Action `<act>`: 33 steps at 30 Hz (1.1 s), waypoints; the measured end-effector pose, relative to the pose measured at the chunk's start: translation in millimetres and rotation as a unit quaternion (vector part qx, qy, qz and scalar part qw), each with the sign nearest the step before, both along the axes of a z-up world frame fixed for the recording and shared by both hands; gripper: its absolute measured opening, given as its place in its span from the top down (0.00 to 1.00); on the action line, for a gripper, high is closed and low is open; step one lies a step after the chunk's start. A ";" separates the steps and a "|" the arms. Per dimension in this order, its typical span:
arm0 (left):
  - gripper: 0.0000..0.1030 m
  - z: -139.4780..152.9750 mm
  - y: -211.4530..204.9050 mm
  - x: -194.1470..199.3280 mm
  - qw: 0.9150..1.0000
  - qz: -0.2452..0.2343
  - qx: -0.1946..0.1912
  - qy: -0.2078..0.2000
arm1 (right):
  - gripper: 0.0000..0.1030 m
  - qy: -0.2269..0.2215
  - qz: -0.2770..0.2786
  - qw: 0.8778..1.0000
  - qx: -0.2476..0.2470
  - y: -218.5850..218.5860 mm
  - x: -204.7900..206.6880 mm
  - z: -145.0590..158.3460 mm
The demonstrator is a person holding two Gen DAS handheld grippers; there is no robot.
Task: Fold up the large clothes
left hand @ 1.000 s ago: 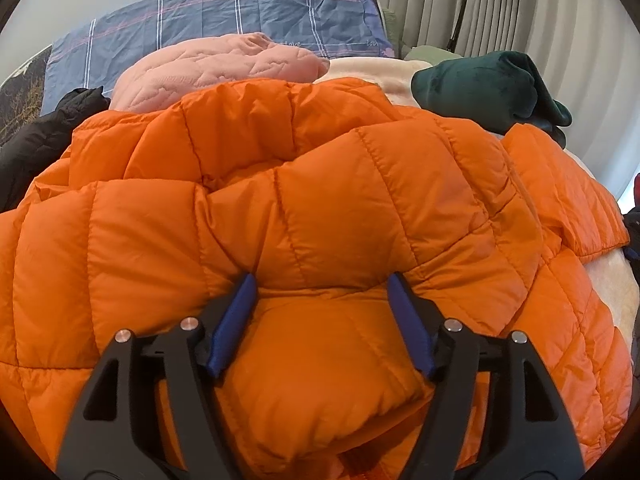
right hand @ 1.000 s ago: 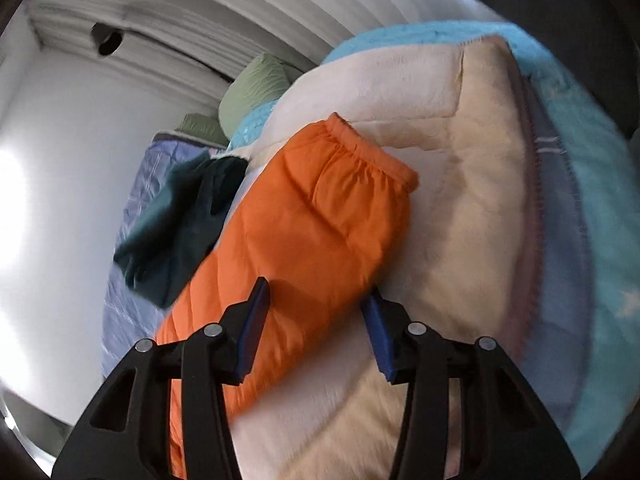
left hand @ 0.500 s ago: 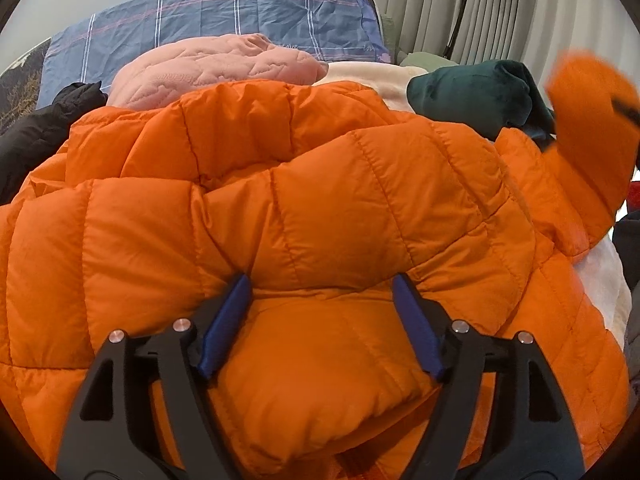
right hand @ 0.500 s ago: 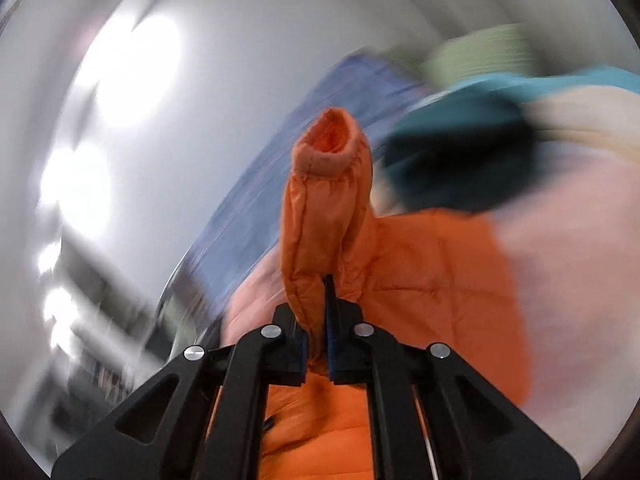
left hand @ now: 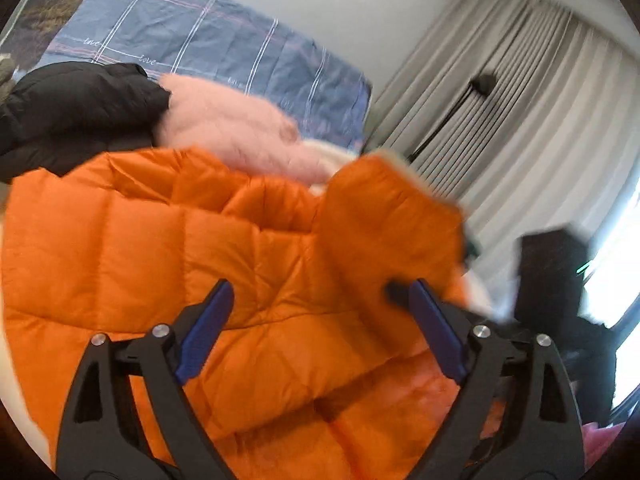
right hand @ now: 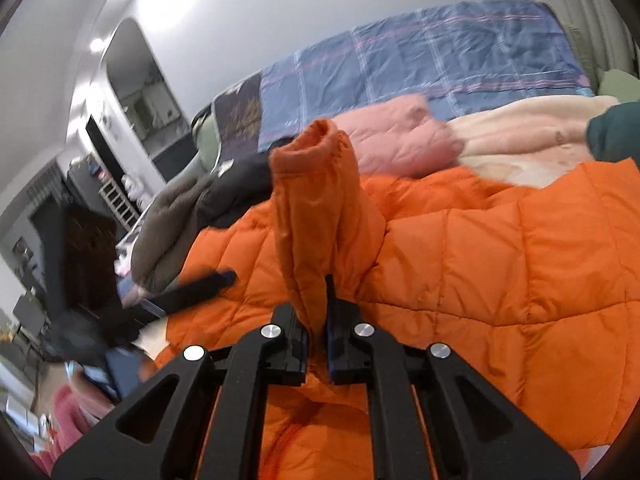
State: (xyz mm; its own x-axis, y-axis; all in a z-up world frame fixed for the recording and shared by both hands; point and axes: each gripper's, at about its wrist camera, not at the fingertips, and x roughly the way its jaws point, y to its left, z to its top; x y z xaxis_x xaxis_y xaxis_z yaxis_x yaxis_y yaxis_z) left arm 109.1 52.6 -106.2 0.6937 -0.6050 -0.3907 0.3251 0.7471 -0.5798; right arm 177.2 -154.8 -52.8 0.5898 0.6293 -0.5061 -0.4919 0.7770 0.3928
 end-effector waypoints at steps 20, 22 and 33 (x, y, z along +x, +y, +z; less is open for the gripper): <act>0.88 12.4 17.1 9.9 0.999 0.043 0.014 0.029 | 0.52 -0.073 0.050 0.993 -0.084 13.6 -61.0 -5.2; 0.88 31.2 31.0 -2.9 0.998 0.061 0.019 -0.003 | 0.52 -0.080 0.007 0.994 -0.069 -11.7 -55.9 4.1; 0.73 -54.9 90.2 7.8 0.969 0.160 0.159 0.097 | 0.49 0.026 -0.141 0.976 -0.162 -63.9 25.3 -69.5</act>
